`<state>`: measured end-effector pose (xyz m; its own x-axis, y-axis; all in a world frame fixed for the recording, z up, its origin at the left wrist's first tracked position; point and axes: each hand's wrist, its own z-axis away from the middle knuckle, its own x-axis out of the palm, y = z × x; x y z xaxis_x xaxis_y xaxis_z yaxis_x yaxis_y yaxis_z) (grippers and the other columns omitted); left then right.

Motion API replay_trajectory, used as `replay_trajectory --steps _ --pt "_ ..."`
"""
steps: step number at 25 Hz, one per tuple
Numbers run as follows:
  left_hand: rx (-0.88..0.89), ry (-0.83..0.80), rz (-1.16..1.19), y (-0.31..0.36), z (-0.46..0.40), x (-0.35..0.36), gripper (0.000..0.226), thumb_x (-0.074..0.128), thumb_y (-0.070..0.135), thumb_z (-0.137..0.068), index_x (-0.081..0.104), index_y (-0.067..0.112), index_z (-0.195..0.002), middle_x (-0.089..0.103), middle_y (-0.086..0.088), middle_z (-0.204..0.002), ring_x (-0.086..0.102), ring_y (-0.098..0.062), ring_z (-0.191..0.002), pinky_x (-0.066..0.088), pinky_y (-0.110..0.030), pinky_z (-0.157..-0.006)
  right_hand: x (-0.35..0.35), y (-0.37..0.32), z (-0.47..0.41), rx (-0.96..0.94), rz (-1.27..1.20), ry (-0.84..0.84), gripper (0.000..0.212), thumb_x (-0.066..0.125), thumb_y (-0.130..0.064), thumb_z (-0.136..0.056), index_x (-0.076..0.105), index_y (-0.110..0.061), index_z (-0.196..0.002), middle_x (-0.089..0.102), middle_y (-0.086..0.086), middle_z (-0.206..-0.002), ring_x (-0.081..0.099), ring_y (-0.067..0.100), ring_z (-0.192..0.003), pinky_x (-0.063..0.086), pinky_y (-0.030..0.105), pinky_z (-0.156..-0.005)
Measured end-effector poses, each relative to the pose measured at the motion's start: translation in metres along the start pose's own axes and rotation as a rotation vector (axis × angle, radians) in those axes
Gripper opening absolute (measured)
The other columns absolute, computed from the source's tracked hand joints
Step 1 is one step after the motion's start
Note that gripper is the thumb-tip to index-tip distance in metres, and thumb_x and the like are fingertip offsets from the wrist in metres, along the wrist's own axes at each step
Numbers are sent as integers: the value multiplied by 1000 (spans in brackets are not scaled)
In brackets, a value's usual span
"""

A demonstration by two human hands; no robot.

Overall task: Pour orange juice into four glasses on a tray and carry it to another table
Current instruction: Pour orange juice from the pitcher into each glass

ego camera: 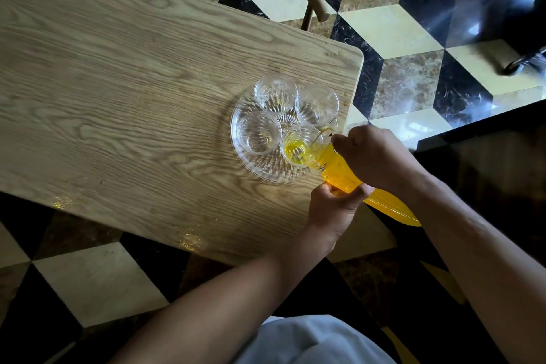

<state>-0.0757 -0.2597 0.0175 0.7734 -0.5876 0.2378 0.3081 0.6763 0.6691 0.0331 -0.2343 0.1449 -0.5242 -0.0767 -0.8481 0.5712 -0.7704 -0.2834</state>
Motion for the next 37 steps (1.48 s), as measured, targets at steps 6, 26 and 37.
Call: replay_trajectory --steps 6,26,37 --pt "-15 6 39 -1 -4 3 52 94 48 -51 49 23 -59 43 -6 -67 40 -22 -74 43 -42 -71 -2 -2 -2 0 -4 -3 54 46 -46 -102 42 -12 -59 47 10 -56 44 30 -55 46 38 -57" --pt "-40 -19 46 1 0 3 45 92 49 -52 56 22 -58 49 -7 -67 46 -21 -77 49 -44 -78 -3 -3 -2 0 32 -9 54 45 -45 -102 49 -9 -63 52 12 -59 46 29 -52 36 31 -50" --pt "-53 -43 63 2 1 5 55 92 47 -54 58 8 -73 48 -9 -72 44 -22 -78 46 -43 -76 -2 -2 -6 5 68 21 54 46 -46 -101 46 -11 -60 47 10 -56 42 24 -49 31 28 -46"
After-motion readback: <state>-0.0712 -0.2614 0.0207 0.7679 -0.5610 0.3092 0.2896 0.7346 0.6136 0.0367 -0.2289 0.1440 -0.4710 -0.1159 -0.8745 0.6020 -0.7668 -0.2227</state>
